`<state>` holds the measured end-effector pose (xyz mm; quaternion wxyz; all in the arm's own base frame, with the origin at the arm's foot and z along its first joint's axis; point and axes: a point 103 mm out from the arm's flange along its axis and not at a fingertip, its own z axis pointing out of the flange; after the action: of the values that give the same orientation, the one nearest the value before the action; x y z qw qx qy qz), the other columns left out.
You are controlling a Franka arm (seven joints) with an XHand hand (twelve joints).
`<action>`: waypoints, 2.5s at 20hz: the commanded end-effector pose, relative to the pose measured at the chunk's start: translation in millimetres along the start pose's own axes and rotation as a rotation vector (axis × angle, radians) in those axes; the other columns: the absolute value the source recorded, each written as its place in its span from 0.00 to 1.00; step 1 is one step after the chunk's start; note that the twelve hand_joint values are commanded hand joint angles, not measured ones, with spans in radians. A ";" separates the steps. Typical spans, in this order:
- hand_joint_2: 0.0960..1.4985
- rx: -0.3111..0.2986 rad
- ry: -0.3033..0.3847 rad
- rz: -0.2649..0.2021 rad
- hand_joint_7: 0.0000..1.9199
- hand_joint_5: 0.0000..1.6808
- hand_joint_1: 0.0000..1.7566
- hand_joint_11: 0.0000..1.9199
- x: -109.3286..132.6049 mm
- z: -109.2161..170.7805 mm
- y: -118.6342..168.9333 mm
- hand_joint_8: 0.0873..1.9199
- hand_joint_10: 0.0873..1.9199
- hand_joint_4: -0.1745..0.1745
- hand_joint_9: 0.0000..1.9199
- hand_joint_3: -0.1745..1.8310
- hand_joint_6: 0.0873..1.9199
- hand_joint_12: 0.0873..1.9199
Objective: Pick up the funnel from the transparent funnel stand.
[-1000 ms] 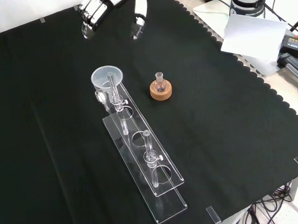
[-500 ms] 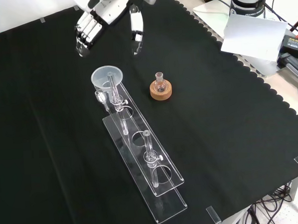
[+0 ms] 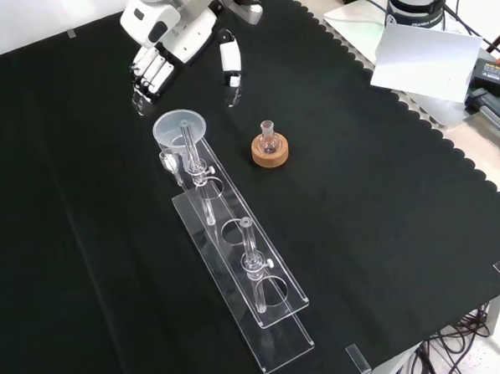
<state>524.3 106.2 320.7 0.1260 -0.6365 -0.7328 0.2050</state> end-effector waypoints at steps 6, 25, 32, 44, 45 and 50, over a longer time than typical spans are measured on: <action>0.41 0.053 0.002 -0.031 0.00 0.00 0.37 0.07 9.7 17.8 21.2 0.01 0.39 0.60 0.00 0.25 0.00 0.78; 0.38 0.036 -0.027 -0.034 0.00 0.08 0.40 0.10 2.3 27.8 38.1 0.07 0.44 0.68 0.00 0.28 0.00 0.78; 0.36 0.041 -0.026 -0.037 0.00 0.10 0.41 0.13 2.2 35.2 44.3 0.15 0.46 0.65 0.03 0.31 0.00 0.77; 0.36 -0.014 -0.078 0.000 0.06 0.20 0.41 0.22 1.7 34.9 47.8 0.31 0.36 0.55 0.21 0.34 0.00 0.72; 0.37 -0.020 -0.086 0.006 0.10 0.23 0.42 0.23 2.0 34.8 47.7 0.32 0.33 0.52 0.24 0.34 0.00 0.71; 0.39 -0.094 -0.139 0.041 0.23 0.35 0.44 0.29 1.9 33.6 44.6 0.33 0.26 0.42 0.36 0.35 0.01 0.68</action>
<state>549.2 107.2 265.8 0.0872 -0.6313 -0.7363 0.2273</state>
